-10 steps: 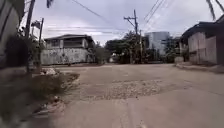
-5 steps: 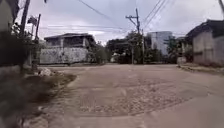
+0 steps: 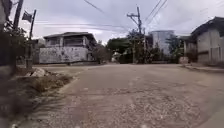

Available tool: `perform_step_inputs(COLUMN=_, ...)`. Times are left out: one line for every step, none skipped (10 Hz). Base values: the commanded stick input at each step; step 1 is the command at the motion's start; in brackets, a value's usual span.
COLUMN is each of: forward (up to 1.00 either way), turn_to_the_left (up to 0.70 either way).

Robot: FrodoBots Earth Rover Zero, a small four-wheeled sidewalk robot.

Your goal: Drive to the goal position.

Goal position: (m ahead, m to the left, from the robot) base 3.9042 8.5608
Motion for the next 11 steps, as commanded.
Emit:
perform_step_inputs(forward=1.0, turn_to_the_left=0.3)
perform_step_inputs(forward=1.0, turn_to_the_left=0.38)
perform_step_inputs(forward=1.0, turn_to_the_left=0.25)
perform_step_inputs(forward=1.0, turn_to_the_left=0.02)
perform_step_inputs(forward=1.0, turn_to_the_left=0.0)
perform_step_inputs(forward=1.0, turn_to_the_left=0.0)
perform_step_inputs(forward=1.0, turn_to_the_left=0.0)
perform_step_inputs(forward=1.0, turn_to_the_left=0.0)
perform_step_inputs(forward=1.0, turn_to_the_left=0.01)
perform_step_inputs(forward=1.0, turn_to_the_left=0.04)
perform_step_inputs(forward=1.0, turn_to_the_left=0.18)
